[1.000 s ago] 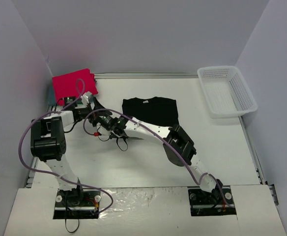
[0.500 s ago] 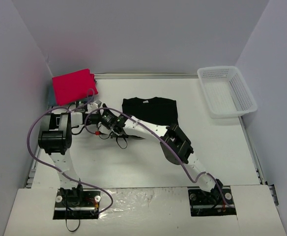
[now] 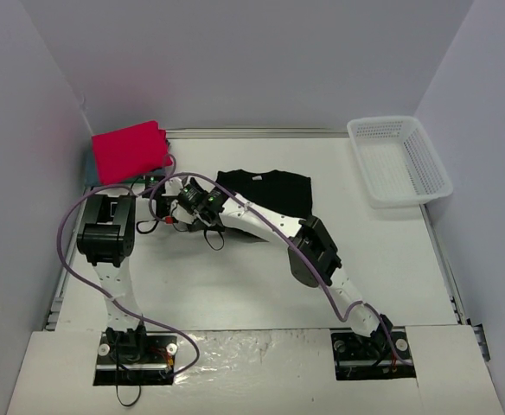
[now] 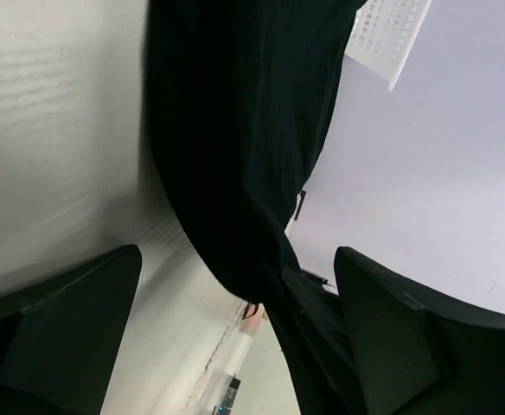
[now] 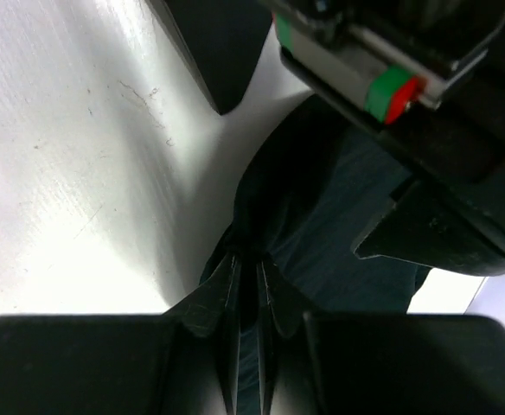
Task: Fold and stack the t-shirts
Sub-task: Put the neatly folded tshirt into the corner of the board with the left arm
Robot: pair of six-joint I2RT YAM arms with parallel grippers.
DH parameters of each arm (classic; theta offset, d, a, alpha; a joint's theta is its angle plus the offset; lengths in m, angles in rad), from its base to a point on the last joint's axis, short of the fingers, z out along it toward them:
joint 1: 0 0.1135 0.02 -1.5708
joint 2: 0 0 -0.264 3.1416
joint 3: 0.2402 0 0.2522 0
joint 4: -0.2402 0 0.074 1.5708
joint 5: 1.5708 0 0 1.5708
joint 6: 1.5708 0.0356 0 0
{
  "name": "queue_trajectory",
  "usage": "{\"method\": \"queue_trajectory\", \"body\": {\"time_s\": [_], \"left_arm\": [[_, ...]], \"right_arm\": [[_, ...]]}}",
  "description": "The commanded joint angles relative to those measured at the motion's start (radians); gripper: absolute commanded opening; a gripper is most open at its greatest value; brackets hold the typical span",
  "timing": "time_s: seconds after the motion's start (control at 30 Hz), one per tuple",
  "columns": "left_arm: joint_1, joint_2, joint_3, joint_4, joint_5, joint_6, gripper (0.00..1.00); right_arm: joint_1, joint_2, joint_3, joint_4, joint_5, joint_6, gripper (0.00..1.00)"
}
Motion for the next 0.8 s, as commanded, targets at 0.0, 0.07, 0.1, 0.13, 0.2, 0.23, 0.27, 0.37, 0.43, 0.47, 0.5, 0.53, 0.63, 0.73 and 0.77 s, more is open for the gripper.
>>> {"method": "queue_trajectory", "body": {"time_s": [0.0,0.07,0.1,0.13,0.2,0.23,0.27,0.37,0.43,0.47,0.5,0.53,0.63,0.73,0.77], "left_arm": [[-0.033,0.030,0.029,0.075,-0.047,-0.081,0.94],[-0.045,0.043,0.036,0.139,-0.048,-0.129,0.94],[-0.061,0.056,0.043,0.141,-0.050,-0.136,0.94],[-0.068,0.062,0.055,0.155,-0.051,-0.139,0.94],[-0.085,0.076,0.064,0.158,-0.051,-0.144,0.94],[-0.096,0.080,0.069,0.161,-0.054,-0.141,0.94],[-0.099,0.085,0.076,0.159,-0.062,-0.138,0.94],[-0.111,0.108,0.098,0.156,-0.065,-0.143,0.94],[-0.117,0.122,0.109,0.149,-0.073,-0.139,0.94],[-0.119,0.126,0.116,0.149,-0.077,-0.139,0.94],[-0.121,0.135,0.121,0.146,-0.077,-0.139,0.94],[-0.125,0.140,0.125,0.142,-0.076,-0.139,0.94],[-0.130,0.149,0.142,0.136,-0.086,-0.132,0.94],[-0.147,0.157,0.158,0.138,-0.076,-0.124,0.94],[-0.154,0.162,0.162,0.139,-0.068,-0.121,0.94]], "right_arm": [[0.001,-0.006,0.042,-0.040,-0.009,0.019,0.00],[0.001,-0.011,0.042,-0.040,-0.013,0.020,0.00],[0.001,-0.015,0.042,-0.043,-0.012,0.020,0.00],[0.001,-0.017,0.041,-0.043,-0.012,0.019,0.00],[0.001,-0.020,0.039,-0.043,-0.012,0.019,0.00],[0.001,-0.023,0.036,-0.044,-0.012,0.019,0.00],[0.001,-0.021,0.036,-0.046,-0.012,0.019,0.00],[0.001,-0.020,0.039,-0.049,-0.015,0.020,0.00],[0.003,-0.015,0.042,-0.052,-0.016,0.019,0.00],[0.003,-0.015,0.047,-0.053,-0.015,0.019,0.00],[0.003,-0.015,0.048,-0.055,-0.015,0.019,0.00],[0.003,-0.015,0.050,-0.055,-0.018,0.019,0.00],[0.006,-0.015,0.054,-0.058,-0.019,0.020,0.00],[0.010,-0.015,0.058,-0.061,-0.018,0.019,0.00],[0.013,-0.015,0.061,-0.061,-0.016,0.019,0.00]]}}
